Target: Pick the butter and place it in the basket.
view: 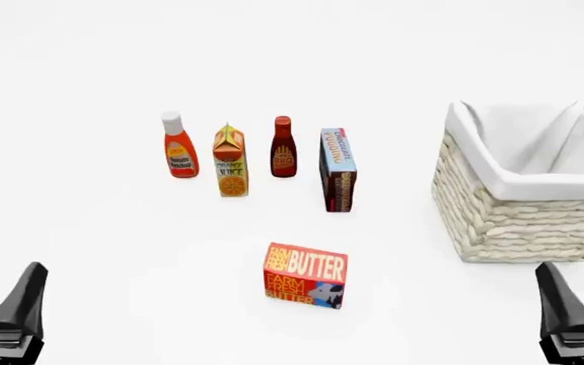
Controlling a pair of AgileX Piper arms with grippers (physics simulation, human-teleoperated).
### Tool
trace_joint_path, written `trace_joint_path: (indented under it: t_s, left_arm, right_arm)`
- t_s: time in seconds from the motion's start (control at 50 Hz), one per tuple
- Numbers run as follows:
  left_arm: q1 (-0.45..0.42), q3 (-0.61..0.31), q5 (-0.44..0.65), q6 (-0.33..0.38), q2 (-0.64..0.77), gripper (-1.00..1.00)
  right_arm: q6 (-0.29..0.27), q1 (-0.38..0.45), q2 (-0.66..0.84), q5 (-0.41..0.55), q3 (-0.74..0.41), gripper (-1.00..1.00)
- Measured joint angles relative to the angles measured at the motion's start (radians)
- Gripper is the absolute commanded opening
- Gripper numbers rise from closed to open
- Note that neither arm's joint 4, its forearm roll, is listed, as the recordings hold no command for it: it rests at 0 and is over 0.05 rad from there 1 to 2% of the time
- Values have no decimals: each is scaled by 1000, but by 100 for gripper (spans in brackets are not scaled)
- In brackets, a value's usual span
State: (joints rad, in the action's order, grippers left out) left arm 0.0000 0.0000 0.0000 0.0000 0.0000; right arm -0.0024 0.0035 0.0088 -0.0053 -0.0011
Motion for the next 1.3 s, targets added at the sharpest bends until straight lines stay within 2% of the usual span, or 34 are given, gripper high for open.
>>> trace_joint_path:
  t_s: [0.48,0.96,1.3]
  left_arm:
    - [0,0,0,0,0,100]
    - [0,0,0,0,0,100]
    - [0,0,0,0,0,100]
  right_arm:
    - [-33,44,50,-11,-33,100]
    - [-75,171,234,24,-237,100]
    - [-136,257,366,78,-383,100]
